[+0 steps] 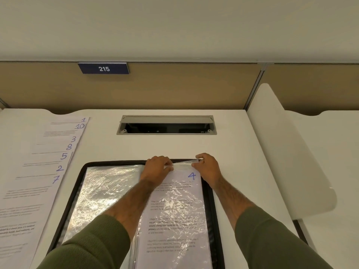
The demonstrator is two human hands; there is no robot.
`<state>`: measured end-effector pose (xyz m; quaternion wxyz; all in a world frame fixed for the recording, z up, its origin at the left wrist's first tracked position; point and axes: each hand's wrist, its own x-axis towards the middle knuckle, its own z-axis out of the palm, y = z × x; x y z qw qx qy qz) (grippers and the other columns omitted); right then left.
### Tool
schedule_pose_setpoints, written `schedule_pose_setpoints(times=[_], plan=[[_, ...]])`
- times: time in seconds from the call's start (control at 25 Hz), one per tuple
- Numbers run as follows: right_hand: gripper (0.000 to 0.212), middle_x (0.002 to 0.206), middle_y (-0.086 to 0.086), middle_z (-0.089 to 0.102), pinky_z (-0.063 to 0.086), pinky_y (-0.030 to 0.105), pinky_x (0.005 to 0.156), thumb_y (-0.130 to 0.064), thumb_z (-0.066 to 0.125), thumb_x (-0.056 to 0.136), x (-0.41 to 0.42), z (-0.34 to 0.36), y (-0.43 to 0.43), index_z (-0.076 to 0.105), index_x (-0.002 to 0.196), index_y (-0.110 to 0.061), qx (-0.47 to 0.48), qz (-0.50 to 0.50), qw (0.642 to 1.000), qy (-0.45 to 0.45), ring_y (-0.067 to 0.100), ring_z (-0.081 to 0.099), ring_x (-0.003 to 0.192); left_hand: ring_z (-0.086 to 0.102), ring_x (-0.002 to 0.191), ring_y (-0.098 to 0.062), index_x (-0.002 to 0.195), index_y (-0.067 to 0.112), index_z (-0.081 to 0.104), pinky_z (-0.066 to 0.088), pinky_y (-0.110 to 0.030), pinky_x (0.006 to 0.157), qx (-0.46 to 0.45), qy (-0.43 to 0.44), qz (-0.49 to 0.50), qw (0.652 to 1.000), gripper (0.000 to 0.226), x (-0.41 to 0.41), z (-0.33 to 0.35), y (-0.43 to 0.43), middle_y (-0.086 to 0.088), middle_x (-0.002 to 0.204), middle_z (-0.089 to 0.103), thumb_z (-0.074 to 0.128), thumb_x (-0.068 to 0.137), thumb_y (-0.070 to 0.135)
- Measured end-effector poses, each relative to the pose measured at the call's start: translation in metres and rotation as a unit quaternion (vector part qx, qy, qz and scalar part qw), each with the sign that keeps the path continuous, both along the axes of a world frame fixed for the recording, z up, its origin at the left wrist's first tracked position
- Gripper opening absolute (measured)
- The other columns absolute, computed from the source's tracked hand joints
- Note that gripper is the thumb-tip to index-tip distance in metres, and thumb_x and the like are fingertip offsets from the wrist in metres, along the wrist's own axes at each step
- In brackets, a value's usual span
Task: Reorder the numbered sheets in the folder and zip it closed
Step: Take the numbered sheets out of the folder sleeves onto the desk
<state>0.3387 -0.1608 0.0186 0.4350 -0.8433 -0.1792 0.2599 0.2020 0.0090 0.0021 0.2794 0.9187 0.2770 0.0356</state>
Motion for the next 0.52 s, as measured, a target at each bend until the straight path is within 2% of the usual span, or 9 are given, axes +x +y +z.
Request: schedule_pose_setpoints(times=[0.08, 0.16, 0.32, 0.4, 0.52], plan=[[0.006, 0.093, 0.003, 0.071, 0.057, 0.032, 0.078, -0.011, 0.073, 0.088, 0.000, 0.004, 0.001, 0.069, 0.093, -0.011, 0.024, -0.019, 0.999, 0.029, 0.024, 0.068, 0.092, 0.055, 0.098, -0.010, 0.096, 0.035, 0.066, 0.046, -0.035, 0.091, -0.011, 0.004, 0.001, 1.000, 0.008, 0.001, 0.002, 0.000, 0.017, 0.098, 0.064, 0.071, 0.090, 0.038], [0.011, 0.084, 0.002, 0.069, 0.053, 0.030, 0.074, -0.008, 0.073, 0.087, -0.001, 0.006, 0.000, 0.067, 0.081, -0.014, 0.029, -0.011, 0.999, 0.015, 0.018, 0.065, 0.083, 0.054, 0.096, -0.011, 0.091, 0.032, 0.063, 0.044, -0.033, 0.088, -0.003, 0.004, -0.002, 1.000, 0.009, 0.004, 0.006, 0.000, 0.015, 0.094, 0.062, 0.072, 0.090, 0.033], [0.009, 0.084, 0.000, 0.068, 0.052, 0.025, 0.072, -0.012, 0.072, 0.089, -0.002, 0.009, -0.004, 0.066, 0.083, -0.015, 0.013, 0.009, 1.000, -0.016, 0.015, 0.063, 0.081, 0.054, 0.092, -0.015, 0.086, 0.026, 0.062, 0.046, -0.034, 0.085, 0.051, 0.005, -0.002, 0.999, 0.011, 0.009, 0.012, -0.006, 0.008, 0.093, 0.060, 0.071, 0.091, 0.029], [0.008, 0.084, -0.002, 0.067, 0.047, 0.020, 0.068, -0.013, 0.071, 0.090, -0.002, 0.010, -0.005, 0.066, 0.084, -0.016, 0.001, 0.015, 0.999, -0.033, 0.013, 0.061, 0.080, 0.054, 0.094, -0.014, 0.091, 0.025, 0.070, 0.048, -0.033, 0.086, 0.071, 0.004, -0.009, 0.997, 0.005, 0.010, 0.011, -0.007, 0.006, 0.098, 0.060, 0.070, 0.093, 0.030], [0.009, 0.084, -0.003, 0.066, 0.046, 0.019, 0.068, -0.013, 0.069, 0.092, -0.003, 0.011, -0.005, 0.064, 0.085, -0.017, -0.005, 0.019, 0.999, -0.043, 0.012, 0.061, 0.081, 0.057, 0.095, -0.013, 0.101, 0.023, 0.075, 0.049, -0.031, 0.088, 0.078, 0.000, -0.016, 0.997, 0.011, 0.008, 0.012, -0.008, 0.004, 0.102, 0.066, 0.068, 0.095, 0.028]])
